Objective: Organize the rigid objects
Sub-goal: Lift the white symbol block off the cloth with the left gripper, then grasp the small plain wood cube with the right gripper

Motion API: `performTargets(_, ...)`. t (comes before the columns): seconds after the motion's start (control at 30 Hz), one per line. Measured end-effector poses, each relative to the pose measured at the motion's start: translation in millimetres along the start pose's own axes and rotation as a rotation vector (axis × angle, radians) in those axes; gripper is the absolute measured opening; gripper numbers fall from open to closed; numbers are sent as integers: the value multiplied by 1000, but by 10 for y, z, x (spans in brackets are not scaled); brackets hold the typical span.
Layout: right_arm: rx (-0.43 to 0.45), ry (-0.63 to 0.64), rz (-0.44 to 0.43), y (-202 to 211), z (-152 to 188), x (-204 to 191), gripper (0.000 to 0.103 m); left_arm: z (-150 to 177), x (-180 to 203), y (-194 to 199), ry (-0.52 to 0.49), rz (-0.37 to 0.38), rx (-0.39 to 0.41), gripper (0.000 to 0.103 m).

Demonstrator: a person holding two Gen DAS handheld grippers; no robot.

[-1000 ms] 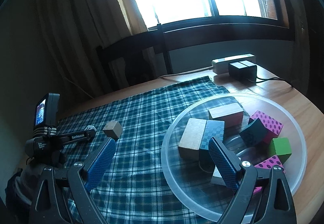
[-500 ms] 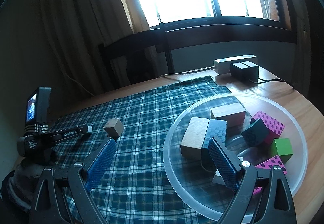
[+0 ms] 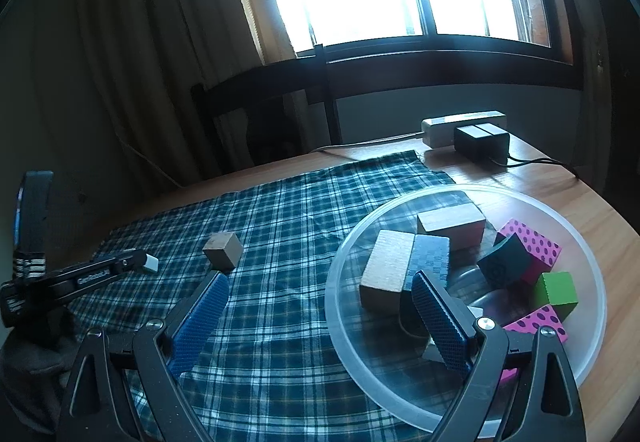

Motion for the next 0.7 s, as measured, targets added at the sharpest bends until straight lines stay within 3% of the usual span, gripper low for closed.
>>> performTargets(0.2, -49, 18, -37, -131, -55, -147, 95, 339, -414, 456, 18, 18, 7, 30)
performTargets(0.43, -153, 46, -115, -502, -187, -419, 87, 680, -844, 926, 38, 39, 3, 30)
performTargets(0.7, -246, 43, -160, -984, -232, -628, 77, 630, -950, 1056, 44, 39, 0, 30)
Point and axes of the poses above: each gripper's, at about its wrist camera, not at the fingertips, and y roughly against the way its jaws point, x to its right, z to its underside, the point moved 2 cm from there along -y, roughly the way its jaws point, and after that the axes turned 15 degrees about -z, right-handed, at the moved point
